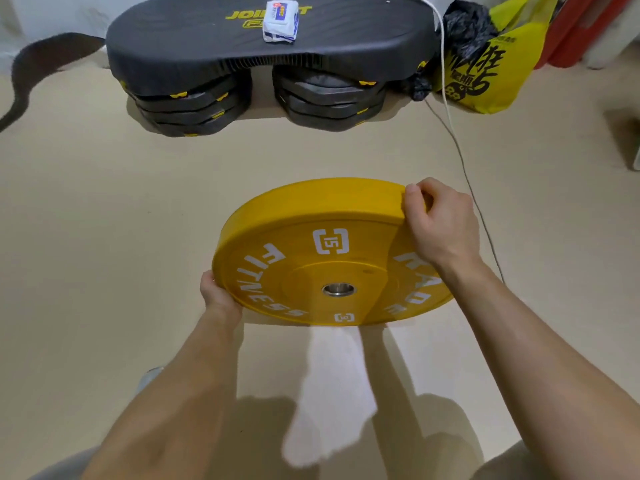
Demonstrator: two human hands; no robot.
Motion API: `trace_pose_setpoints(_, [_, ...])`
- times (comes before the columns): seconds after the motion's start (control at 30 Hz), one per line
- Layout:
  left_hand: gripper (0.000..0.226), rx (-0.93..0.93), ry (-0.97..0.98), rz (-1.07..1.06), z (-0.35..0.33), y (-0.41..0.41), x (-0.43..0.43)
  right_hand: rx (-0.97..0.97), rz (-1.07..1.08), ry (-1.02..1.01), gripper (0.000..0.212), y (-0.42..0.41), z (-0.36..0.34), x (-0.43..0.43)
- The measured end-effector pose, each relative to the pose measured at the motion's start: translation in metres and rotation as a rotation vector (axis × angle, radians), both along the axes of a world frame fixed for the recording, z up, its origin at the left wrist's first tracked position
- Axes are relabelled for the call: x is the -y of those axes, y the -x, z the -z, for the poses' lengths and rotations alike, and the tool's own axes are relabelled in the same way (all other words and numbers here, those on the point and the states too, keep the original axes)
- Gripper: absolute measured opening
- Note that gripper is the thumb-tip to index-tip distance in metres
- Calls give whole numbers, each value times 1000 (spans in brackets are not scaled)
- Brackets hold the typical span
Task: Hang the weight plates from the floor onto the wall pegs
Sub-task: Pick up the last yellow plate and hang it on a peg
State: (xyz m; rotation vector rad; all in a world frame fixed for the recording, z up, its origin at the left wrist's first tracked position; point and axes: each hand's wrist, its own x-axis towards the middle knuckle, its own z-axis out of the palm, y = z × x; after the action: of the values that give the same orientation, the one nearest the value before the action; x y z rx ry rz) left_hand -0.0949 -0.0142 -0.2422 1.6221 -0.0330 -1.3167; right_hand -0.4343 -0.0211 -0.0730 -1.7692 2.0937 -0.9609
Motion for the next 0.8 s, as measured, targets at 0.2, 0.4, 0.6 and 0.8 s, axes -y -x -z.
trace_pose_setpoints(0.2, [17,-2,-13,11,-24,-16,0,99,73,-12,30,-4,-8,-38])
trace_pose_setpoints(0.4, [32,94,15,133,-191,-68,58,236,274,-39,41,-67,-101,-41])
trace_pose_setpoints(0.6, [35,183,-27,97,-428,-197,107,315,211,-62,45,-190,-312,28])
trace_pose_setpoints(0.8, [36,185,0,-14,-635,-337,172,364,109,-63,36,-319,-496,120])
